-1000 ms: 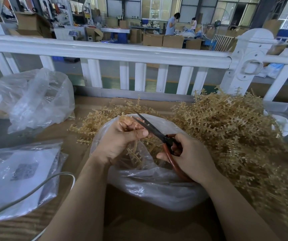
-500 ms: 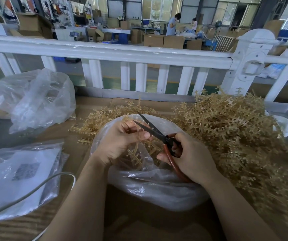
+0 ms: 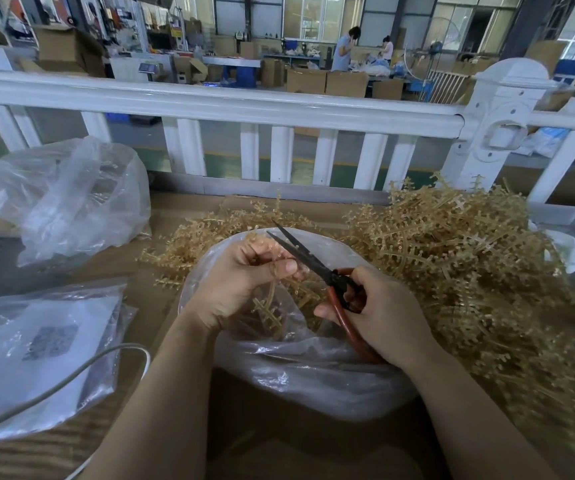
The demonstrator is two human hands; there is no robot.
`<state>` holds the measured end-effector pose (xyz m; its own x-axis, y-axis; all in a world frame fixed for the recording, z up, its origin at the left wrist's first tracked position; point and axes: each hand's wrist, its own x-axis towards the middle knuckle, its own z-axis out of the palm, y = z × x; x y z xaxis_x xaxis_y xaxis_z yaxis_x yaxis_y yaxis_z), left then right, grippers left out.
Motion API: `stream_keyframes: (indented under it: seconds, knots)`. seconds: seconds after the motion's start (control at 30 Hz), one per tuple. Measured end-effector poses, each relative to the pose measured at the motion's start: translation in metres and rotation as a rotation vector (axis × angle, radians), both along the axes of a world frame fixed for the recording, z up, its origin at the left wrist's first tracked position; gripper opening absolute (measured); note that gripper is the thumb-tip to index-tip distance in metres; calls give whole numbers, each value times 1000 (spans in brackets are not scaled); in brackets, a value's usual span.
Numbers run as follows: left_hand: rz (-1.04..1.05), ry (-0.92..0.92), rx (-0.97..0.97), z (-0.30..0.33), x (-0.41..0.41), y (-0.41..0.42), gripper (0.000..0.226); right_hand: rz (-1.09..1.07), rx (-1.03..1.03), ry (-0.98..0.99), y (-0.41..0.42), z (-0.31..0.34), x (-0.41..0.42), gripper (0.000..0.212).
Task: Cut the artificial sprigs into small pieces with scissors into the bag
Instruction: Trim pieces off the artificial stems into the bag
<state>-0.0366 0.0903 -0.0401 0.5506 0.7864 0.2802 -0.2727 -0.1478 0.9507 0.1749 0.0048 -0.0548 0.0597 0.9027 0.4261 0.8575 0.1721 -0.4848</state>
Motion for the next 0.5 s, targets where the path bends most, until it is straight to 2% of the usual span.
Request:
stream_keyframes:
  seconds: [0.27,0.5]
  knots:
    - [-38,52,48,2,0,0,12,-3,-36,-43,0,3,-2,78]
    - [-24,96,85,3,-1,0,13,4,-50,-50,-3,4,-1,78]
